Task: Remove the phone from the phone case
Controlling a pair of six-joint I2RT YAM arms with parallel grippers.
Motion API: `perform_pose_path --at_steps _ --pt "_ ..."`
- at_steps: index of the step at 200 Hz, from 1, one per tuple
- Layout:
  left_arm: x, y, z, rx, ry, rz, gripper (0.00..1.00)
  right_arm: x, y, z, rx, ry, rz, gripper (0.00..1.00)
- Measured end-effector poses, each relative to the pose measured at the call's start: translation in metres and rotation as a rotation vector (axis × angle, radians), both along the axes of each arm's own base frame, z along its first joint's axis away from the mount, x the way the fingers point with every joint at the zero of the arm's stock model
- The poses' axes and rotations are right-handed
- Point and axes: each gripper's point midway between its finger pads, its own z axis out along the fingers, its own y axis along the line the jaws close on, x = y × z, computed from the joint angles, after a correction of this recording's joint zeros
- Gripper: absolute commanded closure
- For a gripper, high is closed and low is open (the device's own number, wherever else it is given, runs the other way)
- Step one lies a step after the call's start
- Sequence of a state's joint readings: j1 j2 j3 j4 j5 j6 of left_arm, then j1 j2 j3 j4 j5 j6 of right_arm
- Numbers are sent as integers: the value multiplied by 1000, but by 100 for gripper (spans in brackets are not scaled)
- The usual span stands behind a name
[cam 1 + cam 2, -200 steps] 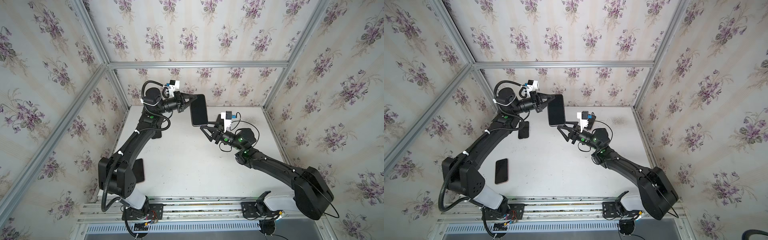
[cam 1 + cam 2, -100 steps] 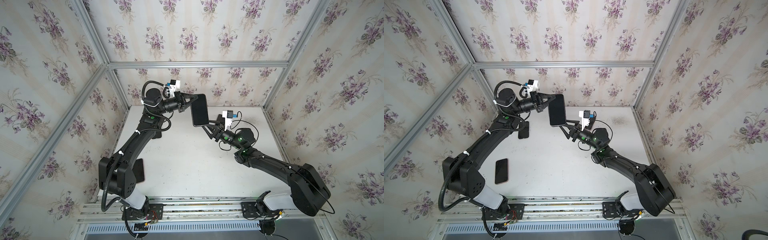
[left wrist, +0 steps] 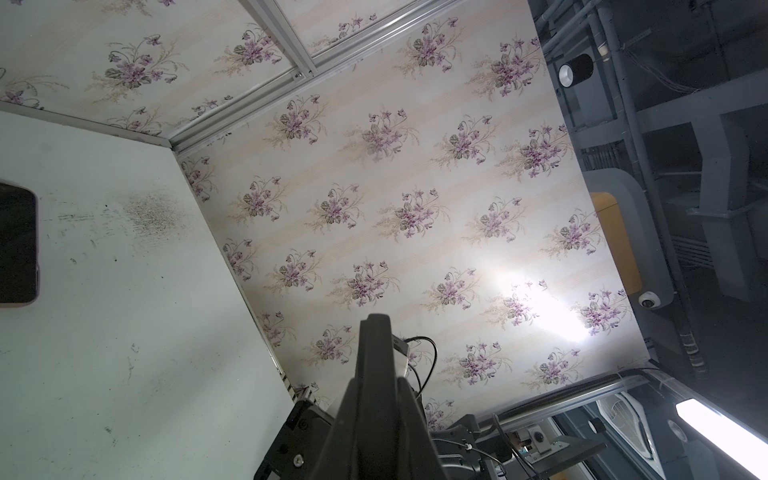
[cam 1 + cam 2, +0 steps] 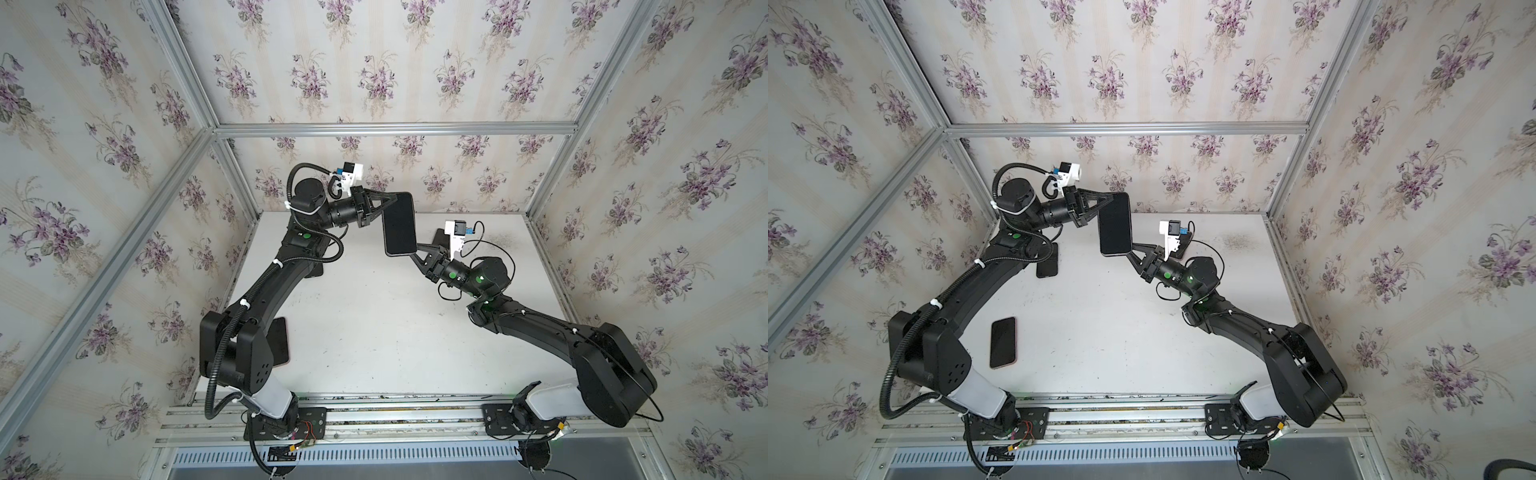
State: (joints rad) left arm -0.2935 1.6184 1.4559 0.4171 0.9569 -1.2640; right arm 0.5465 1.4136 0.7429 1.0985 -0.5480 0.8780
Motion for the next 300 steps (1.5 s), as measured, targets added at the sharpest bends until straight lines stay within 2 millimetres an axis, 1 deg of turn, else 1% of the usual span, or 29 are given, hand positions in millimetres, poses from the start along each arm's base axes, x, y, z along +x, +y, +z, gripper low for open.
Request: perform_pose_path --at_steps 8,26,39,51,62,90,97,109,126,142,147,150,154,163,172,190,213,229,247,264,270,275,300 --pt "1 0 -4 5 5 1 98 -1 0 -4 -3 15 7 96" --pt "5 0 -19 19 18 14 96 -2 -1 -11 -14 53 12 100" --pt "8 0 -32 32 33 24 84 -4 -2 -19 -30 81 12 100" --pt "12 0 -48 44 59 40 80 -4 -3 -28 -49 123 9 100" --pt "15 1 -64 63 73 59 73 -4 -3 -36 -70 162 8 100" --pt "26 1 -115 111 152 118 70 -5 -4 -52 -117 243 4 100" --pt "28 0 -125 122 166 127 69 -4 -4 -57 -128 269 0 100" --pt "32 -2 -143 144 188 146 63 -3 -5 -68 -150 318 -3 100" --pt "36 -5 -165 169 223 164 60 0 -8 -81 -170 384 -13 100" --pt "39 -7 -183 190 250 182 51 9 -16 -96 -182 448 -35 100" --pt "39 -8 -186 195 254 184 47 11 -19 -101 -183 466 -47 100" --pt "39 -8 -189 198 258 186 46 13 -20 -104 -185 479 -56 100" --pt "39 -9 -192 202 263 188 41 15 -22 -109 -186 497 -63 100" --pt "41 -9 -200 212 276 198 35 17 -24 -118 -191 538 -71 100" --pt "42 -9 -209 223 287 205 30 19 -24 -128 -198 571 -71 100" --pt "42 -7 -228 260 320 227 26 22 -25 -148 -207 653 -68 100" --pt "42 -7 -240 331 321 247 21 27 -26 -175 -211 757 -70 100" --pt "39 -8 -238 395 283 252 19 29 -27 -191 -217 817 -72 100" --pt "30 -8 -235 466 227 244 17 32 -28 -205 -223 871 -72 100" --pt "19 -10 -233 553 161 225 13 37 -28 -211 -224 905 -69 100" --pt "14 -12 -233 587 133 212 9 38 -27 -212 -225 911 -66 100" --pt "8 -15 -233 621 104 195 7 39 -27 -213 -221 923 -65 100" --pt "-17 -25 -236 777 -36 111 5 42 -30 -216 -219 946 -68 100"
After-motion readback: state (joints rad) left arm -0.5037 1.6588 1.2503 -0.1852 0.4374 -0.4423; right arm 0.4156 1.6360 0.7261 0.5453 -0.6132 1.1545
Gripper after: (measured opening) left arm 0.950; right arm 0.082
